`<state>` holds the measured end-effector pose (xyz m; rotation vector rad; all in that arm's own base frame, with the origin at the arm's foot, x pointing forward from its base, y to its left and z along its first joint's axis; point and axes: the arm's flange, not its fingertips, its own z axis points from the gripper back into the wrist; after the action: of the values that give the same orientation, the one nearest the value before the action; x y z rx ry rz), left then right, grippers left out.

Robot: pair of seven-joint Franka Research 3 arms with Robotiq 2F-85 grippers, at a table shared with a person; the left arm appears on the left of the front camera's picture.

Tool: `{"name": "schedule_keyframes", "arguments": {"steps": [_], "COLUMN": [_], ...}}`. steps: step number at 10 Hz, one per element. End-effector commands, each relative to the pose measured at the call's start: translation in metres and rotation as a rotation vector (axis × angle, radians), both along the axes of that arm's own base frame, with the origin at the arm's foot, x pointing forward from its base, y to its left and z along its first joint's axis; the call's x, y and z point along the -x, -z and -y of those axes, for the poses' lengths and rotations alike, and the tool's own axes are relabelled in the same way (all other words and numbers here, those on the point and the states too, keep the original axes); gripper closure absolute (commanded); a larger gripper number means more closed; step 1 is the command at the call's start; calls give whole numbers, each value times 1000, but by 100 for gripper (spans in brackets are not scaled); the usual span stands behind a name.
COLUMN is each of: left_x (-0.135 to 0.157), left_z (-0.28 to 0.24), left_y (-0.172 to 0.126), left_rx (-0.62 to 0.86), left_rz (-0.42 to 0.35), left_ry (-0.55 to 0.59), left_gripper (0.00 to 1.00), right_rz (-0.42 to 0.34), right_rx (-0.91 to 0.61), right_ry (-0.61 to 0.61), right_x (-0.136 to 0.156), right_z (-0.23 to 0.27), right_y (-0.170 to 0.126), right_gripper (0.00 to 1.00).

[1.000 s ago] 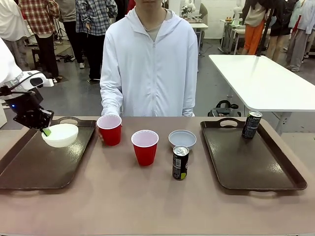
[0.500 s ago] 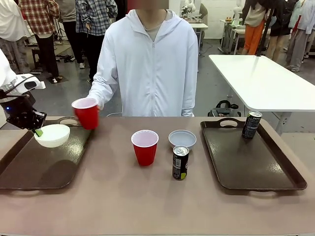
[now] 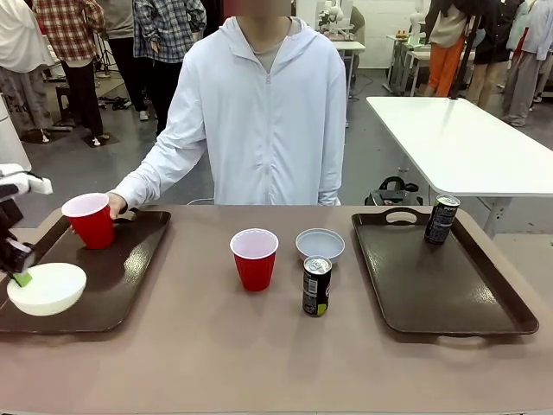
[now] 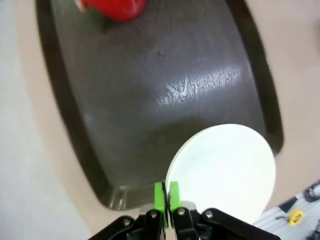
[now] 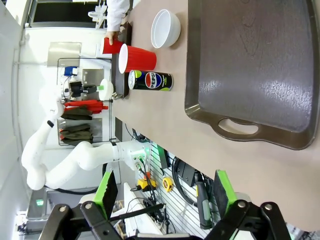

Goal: Prepare tableware on both trays.
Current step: Pick up a Picnic Bowl from the table and place it on a Handle tray.

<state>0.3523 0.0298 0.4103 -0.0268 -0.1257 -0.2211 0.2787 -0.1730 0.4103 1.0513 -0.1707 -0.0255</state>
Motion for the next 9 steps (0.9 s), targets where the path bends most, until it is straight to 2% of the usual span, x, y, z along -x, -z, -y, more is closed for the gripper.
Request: {"name": "schedule_keyframes", "arguments": {"steps": [1, 4, 5, 6, 9], "left_x": [5, -5, -11, -14, -34], "left_z": [-2, 4, 11, 20, 43], "left_y": [9, 17, 19, 27, 55], "left_rx": [0, 16, 74, 107, 72], "left_rz": [13, 9, 49, 64, 57], "left_ry": [-17, -34, -25, -26, -51], "left_gripper": [100, 100, 100, 100, 100], "right_rz": [10, 10, 10, 10, 10], "right_rx": [-11, -11, -11, -11, -11], "right_ry": [-2, -2, -2, -2, -2], "right_x": [0, 0, 0, 0, 0], "right_z": [0, 0, 0, 0, 0], "right_y": [0, 0, 0, 0, 0], "right_gripper": [0, 0, 0, 0, 0]}}
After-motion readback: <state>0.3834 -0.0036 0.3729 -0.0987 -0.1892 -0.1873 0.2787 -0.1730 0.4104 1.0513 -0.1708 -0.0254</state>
